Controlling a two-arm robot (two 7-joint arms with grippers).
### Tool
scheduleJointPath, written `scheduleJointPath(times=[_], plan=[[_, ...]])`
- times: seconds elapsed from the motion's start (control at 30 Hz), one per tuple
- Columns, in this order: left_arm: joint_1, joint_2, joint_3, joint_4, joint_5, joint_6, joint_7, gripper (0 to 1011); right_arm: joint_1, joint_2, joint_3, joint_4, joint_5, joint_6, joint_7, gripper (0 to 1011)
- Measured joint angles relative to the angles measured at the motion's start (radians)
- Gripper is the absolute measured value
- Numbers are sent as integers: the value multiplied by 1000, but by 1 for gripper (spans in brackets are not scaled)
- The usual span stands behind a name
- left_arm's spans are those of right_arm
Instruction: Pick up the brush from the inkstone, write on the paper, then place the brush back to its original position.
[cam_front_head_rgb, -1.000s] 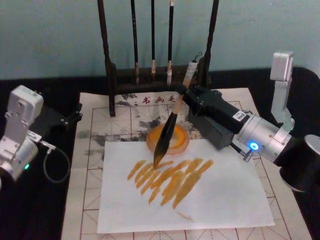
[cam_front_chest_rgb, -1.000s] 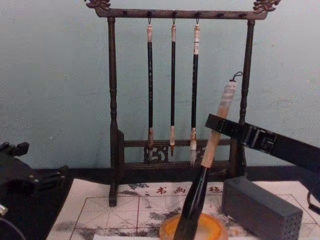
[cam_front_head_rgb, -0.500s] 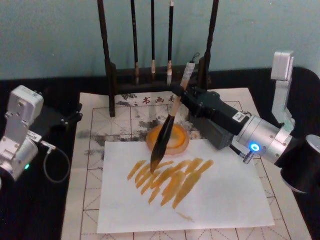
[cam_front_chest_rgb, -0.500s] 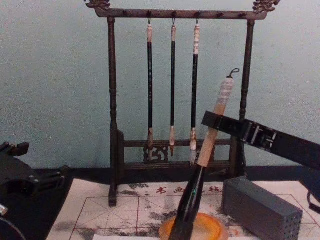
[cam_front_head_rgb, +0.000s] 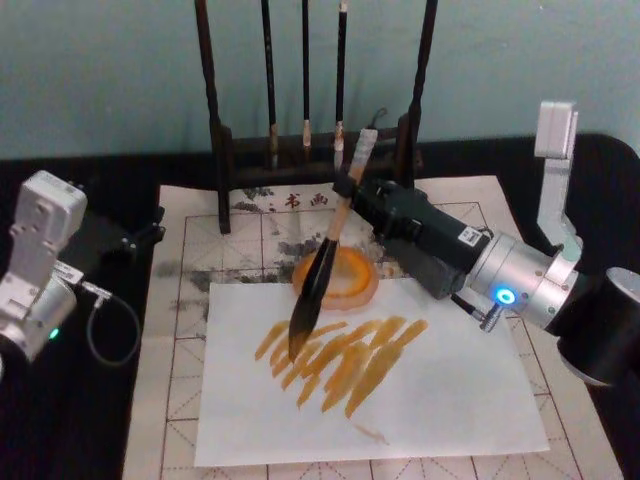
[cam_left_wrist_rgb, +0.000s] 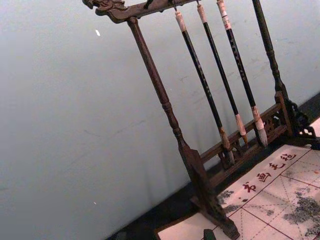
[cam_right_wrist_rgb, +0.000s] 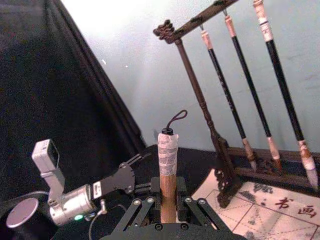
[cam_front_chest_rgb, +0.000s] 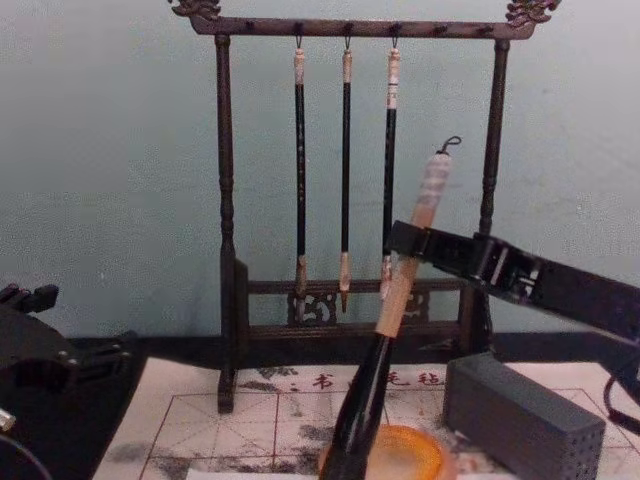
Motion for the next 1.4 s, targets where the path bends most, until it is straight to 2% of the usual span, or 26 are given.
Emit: scheduleJointPath(times=[0.43, 0.6, 0.93, 1.4], plan=[[0, 0, 0, 0, 0, 0, 0, 1001, 16, 38, -29, -12, 61, 69, 16, 200], [0, 0, 0, 0, 0, 0, 0, 1001, 27, 61, -46, -15, 96, 119, 23, 200], [0, 0, 0, 0, 0, 0, 0, 1001, 50, 81, -82, -6, 126, 171, 23, 200], [0, 0, 0, 0, 0, 0, 0, 1001, 74, 96, -128, 17, 146, 188, 25, 200]])
